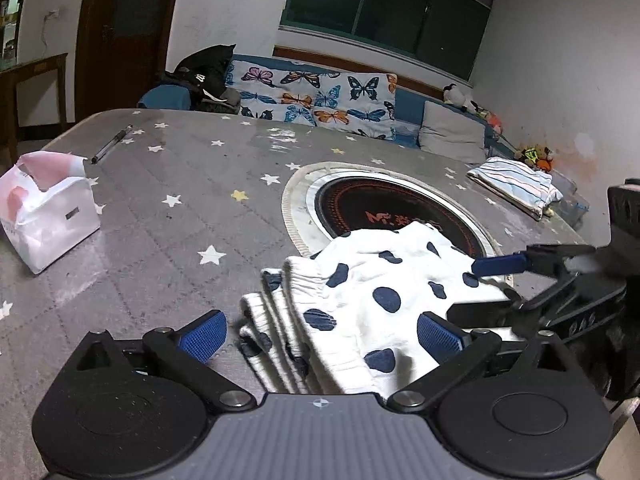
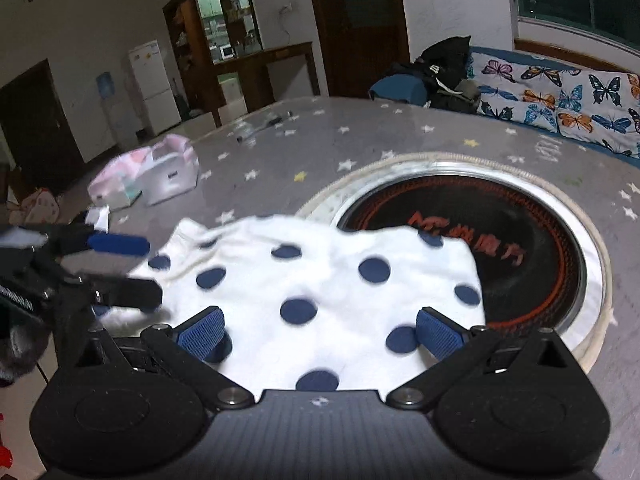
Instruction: Fold clothes
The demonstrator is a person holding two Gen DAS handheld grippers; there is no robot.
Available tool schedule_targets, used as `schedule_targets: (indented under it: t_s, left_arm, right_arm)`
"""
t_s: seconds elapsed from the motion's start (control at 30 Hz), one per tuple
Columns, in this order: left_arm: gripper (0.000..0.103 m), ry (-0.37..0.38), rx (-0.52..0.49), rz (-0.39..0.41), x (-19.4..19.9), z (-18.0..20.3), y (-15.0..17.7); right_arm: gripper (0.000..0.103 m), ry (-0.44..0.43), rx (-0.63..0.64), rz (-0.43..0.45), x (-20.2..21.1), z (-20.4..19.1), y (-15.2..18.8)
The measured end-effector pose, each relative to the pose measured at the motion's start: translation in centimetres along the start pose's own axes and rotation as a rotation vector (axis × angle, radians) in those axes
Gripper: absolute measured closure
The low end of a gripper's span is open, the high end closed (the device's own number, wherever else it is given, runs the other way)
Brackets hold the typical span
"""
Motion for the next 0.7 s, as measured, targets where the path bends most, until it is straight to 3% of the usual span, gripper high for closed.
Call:
schedule_targets:
  t_s: [0.27, 0.43, 0.7]
  left_arm:
    - [0.0, -0.063, 0.046, -0.042, -1.0, -1.5, 1.0]
    - [0.0, -0.076, 0.066, -0.048, -0.9, -2.3, 1.7]
    - [0.0, -0.093, 0.077, -0.066, -1.3, -2.4, 2.1]
  right_arm:
    - [0.0, 0.067, 0.044, -0.006, -0.1, 0.1, 2.1]
    - [0.0, 0.062, 0.031, 0.031, 2.5, 0.8, 2.4]
    - [0.0, 0.07, -0.009, -0.006, 3.8, 2.7, 5.1]
Point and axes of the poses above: each gripper's, at about its wrist camera, not at the fingertips, and x roughly against the way its jaws point, z to its right, y to its underside, the point moved 7 cm from there along -x, roughly the way its jaws point, and after that the axes turned 15 degrees about -x, right-handed, at the moved point
